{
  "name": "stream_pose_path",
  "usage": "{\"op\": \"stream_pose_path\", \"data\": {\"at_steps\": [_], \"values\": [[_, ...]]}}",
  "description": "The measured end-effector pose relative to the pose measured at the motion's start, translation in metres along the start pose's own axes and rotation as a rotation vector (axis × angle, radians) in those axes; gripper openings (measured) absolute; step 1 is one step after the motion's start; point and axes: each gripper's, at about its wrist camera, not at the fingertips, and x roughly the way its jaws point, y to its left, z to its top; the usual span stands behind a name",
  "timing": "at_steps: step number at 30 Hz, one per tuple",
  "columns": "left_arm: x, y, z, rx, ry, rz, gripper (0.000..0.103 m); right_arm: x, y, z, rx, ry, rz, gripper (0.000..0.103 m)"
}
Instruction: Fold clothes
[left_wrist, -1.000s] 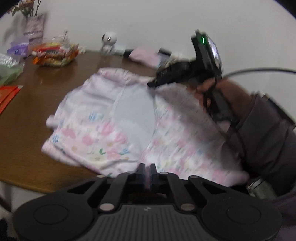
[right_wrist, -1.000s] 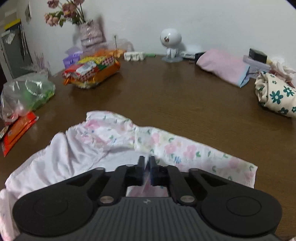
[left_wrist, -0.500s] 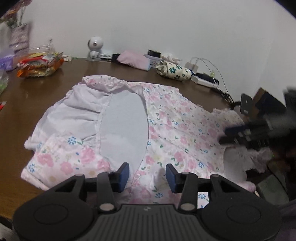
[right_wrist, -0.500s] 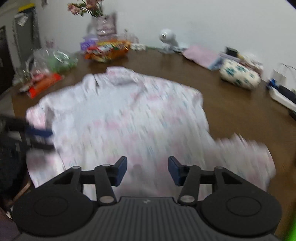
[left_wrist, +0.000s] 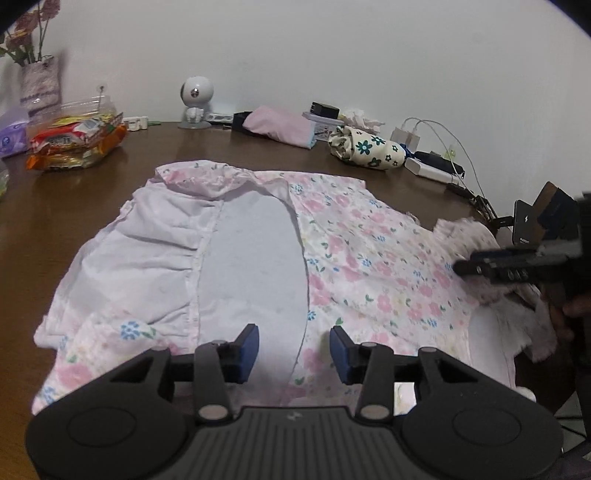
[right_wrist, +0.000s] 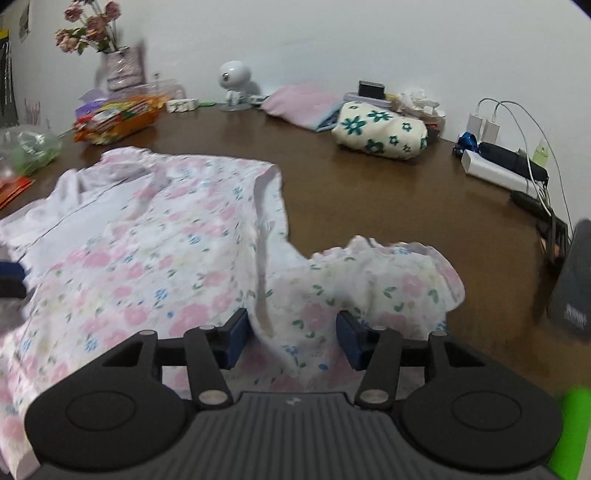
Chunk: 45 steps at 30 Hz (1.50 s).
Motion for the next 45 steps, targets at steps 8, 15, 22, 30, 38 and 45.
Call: {"op": "stream_pose_path", "data": {"at_steps": [8,15,22,30,38,45], "values": [[-0.045,0.022,-0.029,0.029,-0.028,-0.205,0.048,-0.092,0.046,-0.063,-0.263,-0.196,0.431,0.058],[-0.052,0.010,-0.042,0.232,-0.022,-0.355,0.054,-0.093,0.080,-0.094,-0.372,-0.168,0.560,0.039],[-0.055,0.005,-0.057,0.344,-0.026,-0.458,0.064,-0.082,0.071,-0.096,-0.307,-0.126,0.572,0.009],[-0.045,-0.007,-0.056,0.534,-0.023,-0.384,0.040,-0.101,0.059,-0.097,-0.281,-0.146,0.560,0.005],[-0.038,-0.008,-0.051,0.576,-0.006,-0.407,0.007,-0.111,0.071,-0.106,-0.422,-0.276,0.460,0.068],[-0.046,-0.002,-0.043,0.532,-0.007,-0.432,0.003,-0.080,0.088,-0.095,-0.449,-0.177,0.556,0.006]]}}
